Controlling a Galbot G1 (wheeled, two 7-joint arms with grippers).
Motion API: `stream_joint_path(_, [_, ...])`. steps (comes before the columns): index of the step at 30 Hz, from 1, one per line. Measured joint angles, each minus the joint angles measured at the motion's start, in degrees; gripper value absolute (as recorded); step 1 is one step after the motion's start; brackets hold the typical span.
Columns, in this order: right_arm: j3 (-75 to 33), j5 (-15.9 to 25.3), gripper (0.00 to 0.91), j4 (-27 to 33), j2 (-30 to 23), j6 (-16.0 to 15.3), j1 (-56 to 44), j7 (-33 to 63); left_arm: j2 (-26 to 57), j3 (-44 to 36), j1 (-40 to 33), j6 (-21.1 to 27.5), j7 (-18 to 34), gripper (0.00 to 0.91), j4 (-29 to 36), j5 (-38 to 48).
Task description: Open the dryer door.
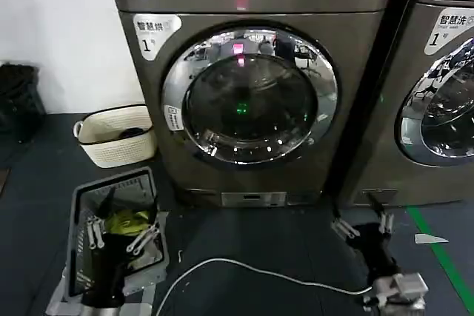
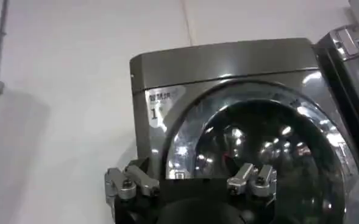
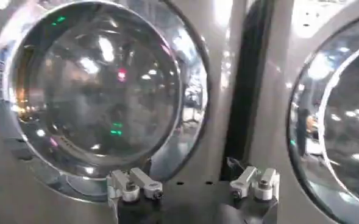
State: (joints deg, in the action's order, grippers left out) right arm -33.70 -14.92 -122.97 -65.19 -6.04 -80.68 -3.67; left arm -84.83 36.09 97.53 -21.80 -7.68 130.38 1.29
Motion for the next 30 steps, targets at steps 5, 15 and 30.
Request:
stream_joint_path(5, [6.1, -3.1, 0.907, 4.3, 4.7, 0.0, 8.9, -1.9, -0.6, 0.8, 1.4, -0.4, -0.8, 0.907, 0.9, -0.2])
stream_joint_path(15, [20.2, -4.2, 0.907, 13.9, 6.3, 0.4, 27.3, -3.1, -1.9, 2.6, 3.1, -0.9, -2.1, 0.907, 3.0, -1.2])
stream_joint_path(30, [34.7, -4.7, 0.907, 28.0, 1.2, 1.1, 46.2, -3.7, -3.5, 3.0, 3.7, -1.4, -3.0, 0.907, 3.6, -2.3])
